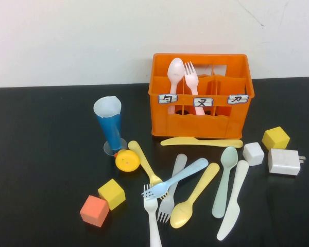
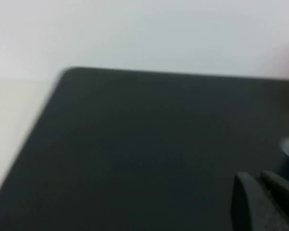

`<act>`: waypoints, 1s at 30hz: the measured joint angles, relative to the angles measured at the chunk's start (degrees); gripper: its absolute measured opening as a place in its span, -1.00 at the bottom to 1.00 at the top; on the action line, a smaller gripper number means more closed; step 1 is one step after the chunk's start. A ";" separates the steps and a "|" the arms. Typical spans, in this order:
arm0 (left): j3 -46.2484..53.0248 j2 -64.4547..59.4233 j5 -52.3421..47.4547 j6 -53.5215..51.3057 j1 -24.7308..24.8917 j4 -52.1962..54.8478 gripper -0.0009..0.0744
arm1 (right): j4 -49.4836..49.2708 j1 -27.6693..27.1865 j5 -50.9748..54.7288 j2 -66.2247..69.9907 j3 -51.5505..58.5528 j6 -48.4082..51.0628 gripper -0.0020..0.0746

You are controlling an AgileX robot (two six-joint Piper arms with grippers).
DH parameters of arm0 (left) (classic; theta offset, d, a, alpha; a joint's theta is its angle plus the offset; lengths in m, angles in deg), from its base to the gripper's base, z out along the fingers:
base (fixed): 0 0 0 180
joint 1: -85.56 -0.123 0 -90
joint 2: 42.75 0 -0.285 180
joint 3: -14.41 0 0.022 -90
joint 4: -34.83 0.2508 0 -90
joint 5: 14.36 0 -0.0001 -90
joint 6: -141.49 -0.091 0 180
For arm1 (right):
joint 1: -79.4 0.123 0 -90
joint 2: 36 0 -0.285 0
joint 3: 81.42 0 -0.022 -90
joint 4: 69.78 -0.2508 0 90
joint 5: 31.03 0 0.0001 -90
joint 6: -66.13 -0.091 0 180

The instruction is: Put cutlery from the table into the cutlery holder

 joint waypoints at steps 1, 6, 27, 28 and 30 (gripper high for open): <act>0.45 0.98 0.00 0.00 -1.22 -0.01 -0.98 | 0.00 0.00 0.00 0.00 0.00 0.00 -0.95; 5.01 5.63 0.20 0.00 -3.98 -0.01 -0.98 | 0.00 0.00 0.00 0.00 0.00 0.00 -0.95; 13.58 10.60 -0.87 -0.09 -4.02 -0.22 -0.98 | 0.00 0.00 0.00 0.00 0.00 0.00 -0.95; 13.58 10.60 -0.90 -0.09 -4.02 -0.22 -0.98 | 0.00 0.00 0.00 0.00 0.00 0.00 -0.95; 13.58 10.60 -1.00 -0.09 -4.02 -0.22 -0.98 | 0.00 0.00 0.00 0.00 0.00 0.00 -0.95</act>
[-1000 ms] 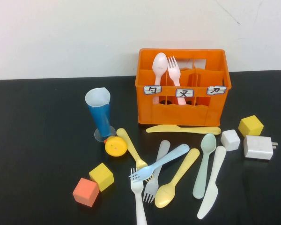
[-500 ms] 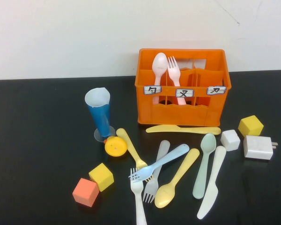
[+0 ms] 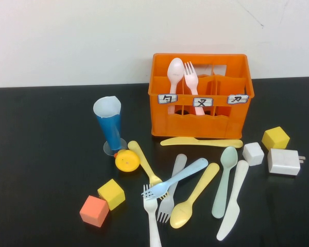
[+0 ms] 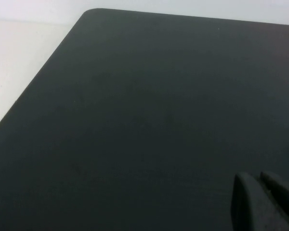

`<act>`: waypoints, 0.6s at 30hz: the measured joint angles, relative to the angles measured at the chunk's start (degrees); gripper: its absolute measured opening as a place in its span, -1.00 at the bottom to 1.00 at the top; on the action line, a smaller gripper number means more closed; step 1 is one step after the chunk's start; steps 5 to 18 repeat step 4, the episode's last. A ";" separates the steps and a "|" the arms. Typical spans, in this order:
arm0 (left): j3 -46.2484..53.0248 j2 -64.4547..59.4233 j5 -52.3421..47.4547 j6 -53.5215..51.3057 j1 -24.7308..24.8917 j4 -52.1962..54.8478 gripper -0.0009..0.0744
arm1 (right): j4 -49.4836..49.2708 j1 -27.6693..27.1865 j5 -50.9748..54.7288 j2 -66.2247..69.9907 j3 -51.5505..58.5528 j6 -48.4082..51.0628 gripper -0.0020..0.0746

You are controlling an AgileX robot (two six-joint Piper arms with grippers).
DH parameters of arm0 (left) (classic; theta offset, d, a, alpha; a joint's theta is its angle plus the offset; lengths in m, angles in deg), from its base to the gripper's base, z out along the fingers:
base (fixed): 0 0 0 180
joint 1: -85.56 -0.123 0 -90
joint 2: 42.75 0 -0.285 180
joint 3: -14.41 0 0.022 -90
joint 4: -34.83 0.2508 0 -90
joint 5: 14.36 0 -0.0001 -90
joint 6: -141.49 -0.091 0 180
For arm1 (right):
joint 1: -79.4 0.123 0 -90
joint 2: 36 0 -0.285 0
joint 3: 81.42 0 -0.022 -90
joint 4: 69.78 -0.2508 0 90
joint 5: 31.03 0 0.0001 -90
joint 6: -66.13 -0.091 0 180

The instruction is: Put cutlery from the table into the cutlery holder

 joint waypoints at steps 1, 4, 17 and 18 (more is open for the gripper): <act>0.00 0.00 0.00 0.00 0.00 0.00 -0.98 | 0.00 0.00 0.00 0.00 0.00 0.00 -0.95; 0.00 0.00 0.00 0.00 0.00 0.00 -0.98 | 0.00 0.00 0.00 0.00 0.00 0.00 -0.95; 0.00 0.00 0.00 0.00 0.00 0.00 -0.98 | 0.00 0.00 0.00 0.00 0.00 0.00 -0.95; 0.00 0.00 0.00 0.00 0.00 0.00 -0.98 | 0.00 0.00 0.00 0.00 0.00 0.00 -0.95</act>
